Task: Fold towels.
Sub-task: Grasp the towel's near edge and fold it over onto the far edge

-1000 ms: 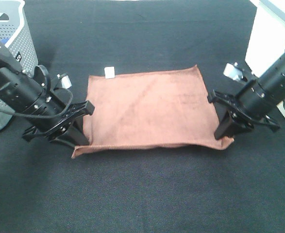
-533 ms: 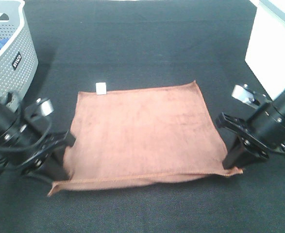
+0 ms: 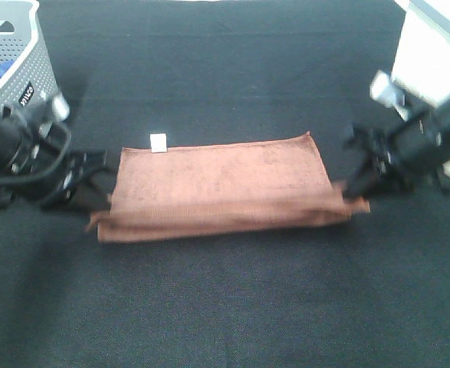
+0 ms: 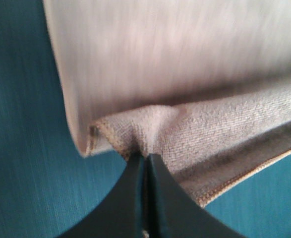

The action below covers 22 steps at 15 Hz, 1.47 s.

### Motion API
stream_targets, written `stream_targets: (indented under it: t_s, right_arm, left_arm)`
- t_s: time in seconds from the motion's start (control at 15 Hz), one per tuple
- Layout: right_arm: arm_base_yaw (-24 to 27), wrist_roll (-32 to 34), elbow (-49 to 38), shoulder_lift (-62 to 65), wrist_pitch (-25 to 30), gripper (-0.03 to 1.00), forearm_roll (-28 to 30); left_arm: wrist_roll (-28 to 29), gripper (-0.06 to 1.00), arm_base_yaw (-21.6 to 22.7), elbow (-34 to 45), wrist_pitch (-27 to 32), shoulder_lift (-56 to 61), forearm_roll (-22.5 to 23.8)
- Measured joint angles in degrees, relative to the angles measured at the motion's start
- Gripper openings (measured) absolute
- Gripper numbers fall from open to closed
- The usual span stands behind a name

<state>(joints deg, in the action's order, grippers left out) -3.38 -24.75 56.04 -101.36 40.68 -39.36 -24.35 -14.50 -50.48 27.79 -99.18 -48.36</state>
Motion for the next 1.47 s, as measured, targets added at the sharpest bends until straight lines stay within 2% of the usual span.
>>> stream_targets:
  t_s: [0.33,0.4,0.67,0.87,1.0,1.07,1.2,1.27,1.33,1.4,1.47]
  right_arm:
    - [0.00,0.00,18.68,-11.34,0.63,0.00,0.34]
    - [0.00,0.00,18.68,-11.34,0.63,0.00,0.34]
    - [0.00,0.00,29.11,-21.54,0.69,0.00,1.78]
    - [0.00,0.00,33.86,-28.19,-0.92,0.00,1.83]
    - [0.00,0.06,34.66,-29.62,-1.49,0.08,1.83]
    - [0.00,0.06,34.78,-29.62,-1.78,0.19,1.83]
    - [0.00,0.11,34.78,-29.62,-0.46,0.45,1.89]
    - [0.00,0.86,34.78,-29.62,0.80,0.59,2.29]
    - [0.00,2.58,34.78,-29.39,2.35,0.64,3.72]
    - [0.00,5.10,34.78,-28.82,3.72,0.66,6.07]
    - [0.00,5.10,34.78,-28.82,3.72,0.66,6.07]
  left_arm:
    - [-2.18,0.00,0.00,-10.83,-8.19,-4.18,1.03]
    - [-2.18,0.00,0.00,-10.83,-8.19,-4.18,1.03]
    - [-2.23,0.00,0.00,-19.08,-8.25,-14.55,5.56]
    - [-2.23,0.00,0.00,-24.29,-10.26,-19.82,6.13]
    - [-2.23,0.03,0.00,-25.44,-10.94,-20.97,6.13]
    - [-2.23,0.08,0.00,-25.50,-10.94,-21.26,6.13]
    - [-2.23,0.30,0.00,-25.50,-10.31,-21.31,6.13]
    - [-2.23,0.55,0.00,-25.50,-9.68,-21.31,6.13]
    - [-2.18,0.67,0.00,-25.50,-9.34,-21.31,6.13]
    - [-1.95,0.72,0.00,-25.50,-8.88,-21.31,6.25]
    - [-1.95,0.72,0.00,-25.50,-8.88,-21.31,6.25]
